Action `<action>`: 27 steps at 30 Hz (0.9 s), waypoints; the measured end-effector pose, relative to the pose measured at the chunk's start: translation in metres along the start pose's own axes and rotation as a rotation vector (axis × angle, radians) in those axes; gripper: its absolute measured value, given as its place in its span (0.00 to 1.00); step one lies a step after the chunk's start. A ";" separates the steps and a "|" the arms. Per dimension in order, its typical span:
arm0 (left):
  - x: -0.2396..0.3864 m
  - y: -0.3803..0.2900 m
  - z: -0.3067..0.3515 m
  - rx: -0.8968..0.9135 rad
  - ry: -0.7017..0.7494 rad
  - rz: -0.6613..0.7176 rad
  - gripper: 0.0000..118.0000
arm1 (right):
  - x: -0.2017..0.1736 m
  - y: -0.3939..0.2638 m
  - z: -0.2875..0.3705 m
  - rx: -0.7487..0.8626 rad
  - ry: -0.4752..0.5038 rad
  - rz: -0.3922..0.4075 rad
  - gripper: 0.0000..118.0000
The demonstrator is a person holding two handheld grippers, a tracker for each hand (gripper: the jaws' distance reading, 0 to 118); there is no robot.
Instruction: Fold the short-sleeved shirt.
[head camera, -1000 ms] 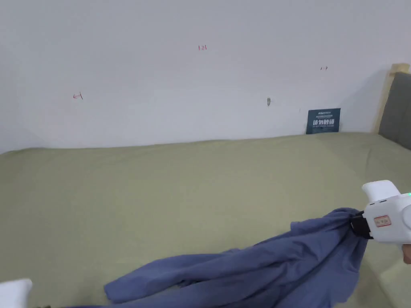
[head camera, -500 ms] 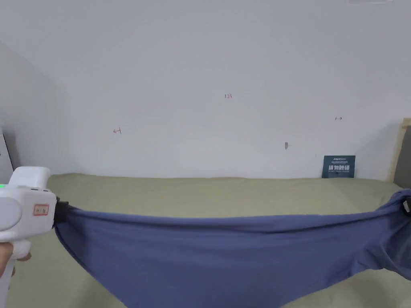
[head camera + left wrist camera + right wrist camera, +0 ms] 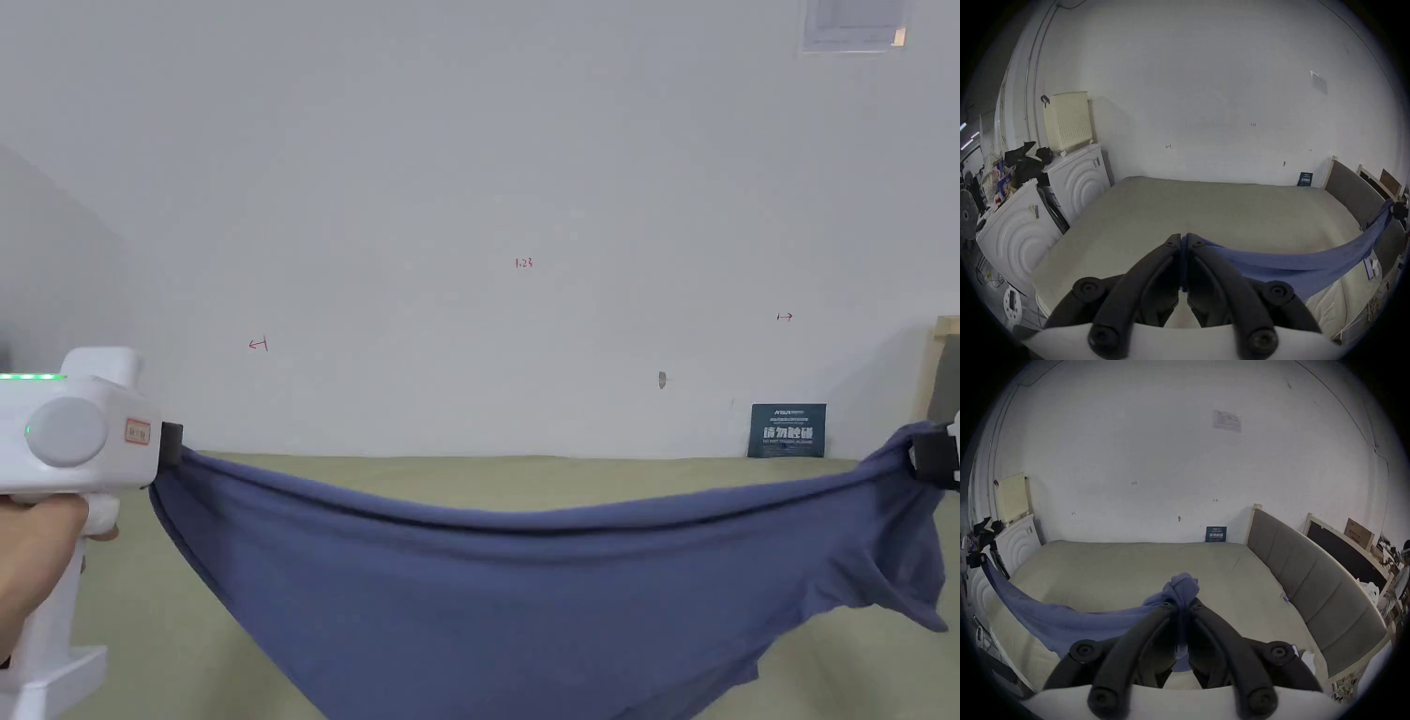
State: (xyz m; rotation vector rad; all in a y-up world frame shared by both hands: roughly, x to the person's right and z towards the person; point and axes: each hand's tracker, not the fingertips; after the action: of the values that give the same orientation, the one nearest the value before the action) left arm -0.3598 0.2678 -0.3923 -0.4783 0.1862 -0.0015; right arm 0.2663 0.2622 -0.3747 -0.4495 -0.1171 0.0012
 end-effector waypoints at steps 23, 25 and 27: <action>0.039 0.043 -0.162 0.006 0.051 0.045 0.02 | -0.020 0.061 -0.166 0.010 -0.088 0.009 0.07; 0.038 0.021 -0.168 -0.036 0.050 0.029 0.02 | -0.019 0.040 -0.173 -0.037 -0.084 0.015 0.07; 0.035 -0.006 -0.171 -0.082 0.037 0.030 0.02 | -0.016 0.012 -0.175 -0.077 -0.079 0.016 0.07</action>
State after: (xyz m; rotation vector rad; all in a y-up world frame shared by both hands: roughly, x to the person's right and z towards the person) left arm -0.3560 0.1825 -0.5443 -0.5569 0.2304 0.0270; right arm 0.2701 0.1967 -0.5376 -0.5272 -0.1918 0.0305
